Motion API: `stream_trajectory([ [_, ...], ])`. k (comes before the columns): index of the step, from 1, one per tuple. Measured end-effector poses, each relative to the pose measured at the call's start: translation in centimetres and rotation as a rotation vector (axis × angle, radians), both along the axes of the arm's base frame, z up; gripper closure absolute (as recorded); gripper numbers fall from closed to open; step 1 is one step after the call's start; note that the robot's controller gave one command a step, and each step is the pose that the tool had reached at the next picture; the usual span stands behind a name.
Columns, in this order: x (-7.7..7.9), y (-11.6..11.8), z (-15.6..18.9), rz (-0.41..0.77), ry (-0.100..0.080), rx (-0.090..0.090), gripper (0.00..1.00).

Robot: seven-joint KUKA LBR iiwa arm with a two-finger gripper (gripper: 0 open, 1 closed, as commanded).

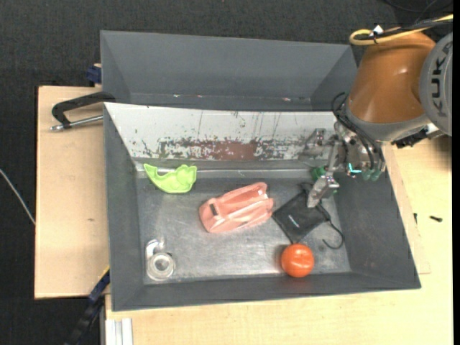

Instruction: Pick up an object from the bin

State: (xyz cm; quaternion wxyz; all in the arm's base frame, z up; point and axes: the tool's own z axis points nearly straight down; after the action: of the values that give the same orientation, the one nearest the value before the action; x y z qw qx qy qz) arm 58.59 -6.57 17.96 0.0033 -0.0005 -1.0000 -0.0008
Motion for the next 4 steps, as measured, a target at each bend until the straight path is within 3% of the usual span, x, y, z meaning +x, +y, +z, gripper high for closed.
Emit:
stream_trajectory([
  [1, 0.2, 0.0, 0.5, 0.001, -0.009, -0.001, 0.00],
  [2, -3.4, -2.8, -4.6, 0.075, -0.008, -0.001, 0.00],
  [3, -4.8, -3.7, -7.0, 0.009, -0.004, 0.000, 0.00],
  [4, -4.4, -2.4, -5.5, -0.039, -0.013, -0.001, 0.00],
])
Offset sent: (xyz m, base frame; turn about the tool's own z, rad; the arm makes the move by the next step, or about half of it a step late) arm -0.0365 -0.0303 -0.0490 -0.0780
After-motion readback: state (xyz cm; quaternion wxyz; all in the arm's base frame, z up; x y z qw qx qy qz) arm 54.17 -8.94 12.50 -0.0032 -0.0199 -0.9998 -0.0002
